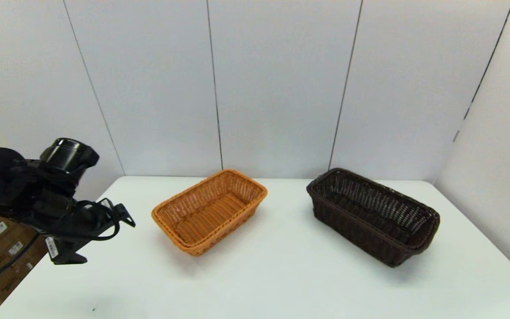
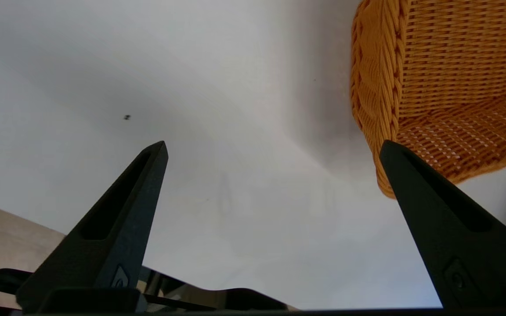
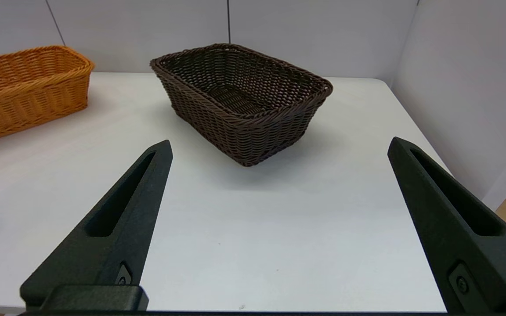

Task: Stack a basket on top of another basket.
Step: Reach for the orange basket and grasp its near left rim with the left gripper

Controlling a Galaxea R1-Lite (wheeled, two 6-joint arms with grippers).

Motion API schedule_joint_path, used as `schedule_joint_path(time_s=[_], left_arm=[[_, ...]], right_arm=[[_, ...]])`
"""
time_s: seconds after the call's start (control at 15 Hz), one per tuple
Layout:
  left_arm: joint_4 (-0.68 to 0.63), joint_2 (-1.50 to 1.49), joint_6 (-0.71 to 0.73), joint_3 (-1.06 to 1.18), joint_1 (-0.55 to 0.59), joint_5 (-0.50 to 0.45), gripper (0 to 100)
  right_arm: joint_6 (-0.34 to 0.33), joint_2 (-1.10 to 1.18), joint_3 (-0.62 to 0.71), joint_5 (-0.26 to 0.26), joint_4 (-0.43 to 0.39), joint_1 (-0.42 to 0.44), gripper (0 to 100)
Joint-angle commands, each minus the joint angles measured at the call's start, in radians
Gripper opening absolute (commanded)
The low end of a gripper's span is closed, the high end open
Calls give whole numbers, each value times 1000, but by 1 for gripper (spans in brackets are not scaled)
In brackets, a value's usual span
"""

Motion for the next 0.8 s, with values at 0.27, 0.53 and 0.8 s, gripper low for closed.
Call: schedule_joint_path(time_s=[0.27,0.53,0.8], left_arm=[[38,107,-76,-91,-90,-7,100],[171,173,-119,-229,-98,-23,100],[245,265,-196,-329,-120,-55,100]], right_arm=[[-1,0,0,0,0,0,100],[-1,0,0,0,0,0,100],[-1,0,0,0,0,0,100]])
